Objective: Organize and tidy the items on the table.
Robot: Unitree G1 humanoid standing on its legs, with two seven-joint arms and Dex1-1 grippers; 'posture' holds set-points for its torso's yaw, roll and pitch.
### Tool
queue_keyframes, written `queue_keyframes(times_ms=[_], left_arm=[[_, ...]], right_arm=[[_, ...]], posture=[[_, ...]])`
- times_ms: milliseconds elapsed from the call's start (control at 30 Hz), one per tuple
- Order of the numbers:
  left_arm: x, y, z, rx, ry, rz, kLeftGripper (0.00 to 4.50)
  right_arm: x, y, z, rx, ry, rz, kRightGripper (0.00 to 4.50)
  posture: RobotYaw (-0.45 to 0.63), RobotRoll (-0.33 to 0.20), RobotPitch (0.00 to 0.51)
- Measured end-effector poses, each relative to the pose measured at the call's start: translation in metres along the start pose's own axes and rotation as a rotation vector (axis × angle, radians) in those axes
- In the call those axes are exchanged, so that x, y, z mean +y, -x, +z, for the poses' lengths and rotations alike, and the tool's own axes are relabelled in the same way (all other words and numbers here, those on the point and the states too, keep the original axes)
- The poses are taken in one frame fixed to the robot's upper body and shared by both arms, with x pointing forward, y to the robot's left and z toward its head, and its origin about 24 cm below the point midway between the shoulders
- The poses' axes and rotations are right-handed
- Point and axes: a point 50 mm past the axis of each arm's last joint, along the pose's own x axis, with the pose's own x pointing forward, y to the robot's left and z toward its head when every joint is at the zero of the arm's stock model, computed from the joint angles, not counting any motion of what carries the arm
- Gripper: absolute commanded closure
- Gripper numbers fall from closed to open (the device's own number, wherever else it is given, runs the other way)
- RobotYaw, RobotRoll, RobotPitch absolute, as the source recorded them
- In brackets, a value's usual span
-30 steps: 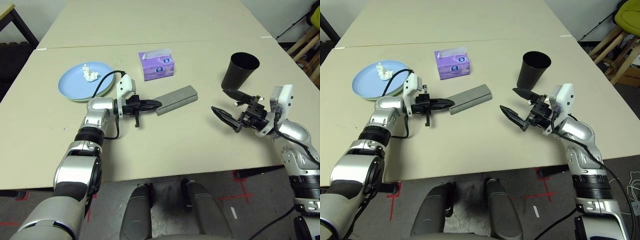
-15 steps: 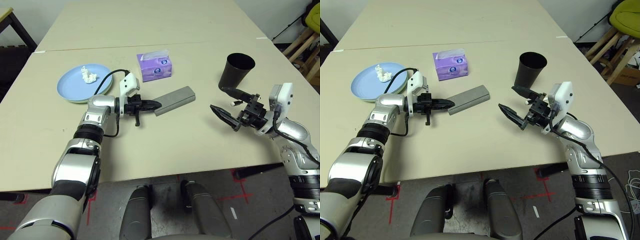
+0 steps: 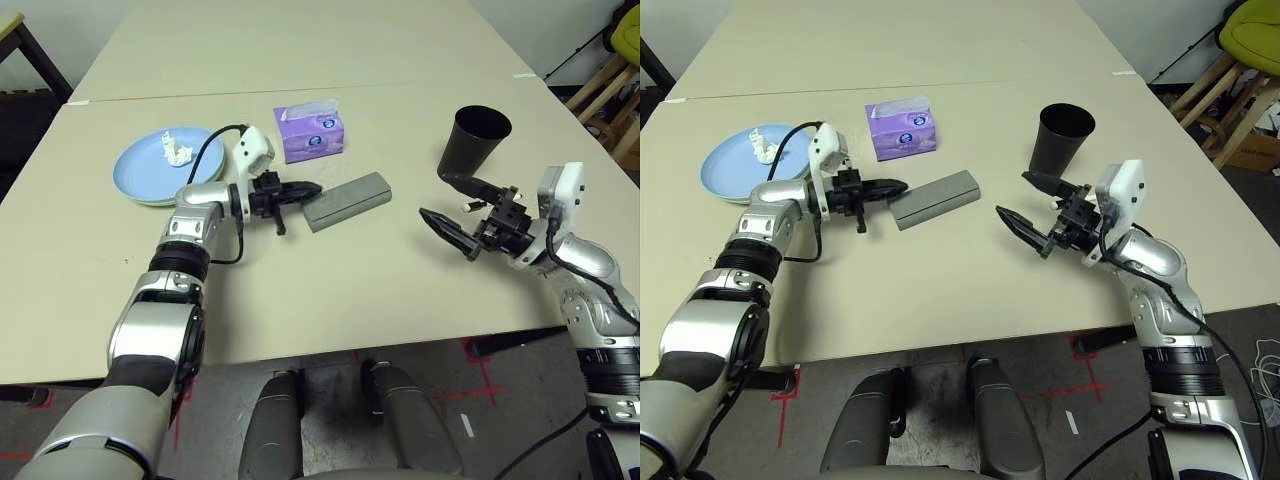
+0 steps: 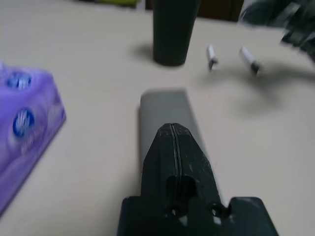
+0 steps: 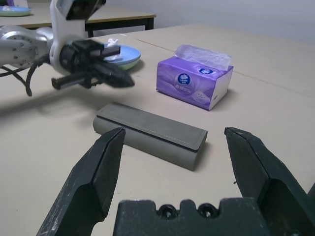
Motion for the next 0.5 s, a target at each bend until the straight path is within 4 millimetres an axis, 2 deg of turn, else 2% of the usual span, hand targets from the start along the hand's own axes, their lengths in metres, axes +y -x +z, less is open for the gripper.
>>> queue_keyframes(times_ms=[167,333,500], left_arm=[[-0.001,0.003,0.017,-0.106,0.011,-0.009,2.05],[0.004,0.021,0.020,-0.099,0.037,0.041,0.13],[0.002,0.032,0.016,-0.028,0.016,0.005,0.05]], right_arm=[[-0.001,0.001,-0.001,0.008,-0.001,-0.002,0.00],[-0.003,0.002,-0.002,0.012,-0.008,-0.008,0.00],[-0.006,0.001,-0.004,0.015,-0.015,-0.014,0.00]], posture=[[0.04,0.000,0.188],[0.05,0.000,0.189],[0.04,0.000,0.192]])
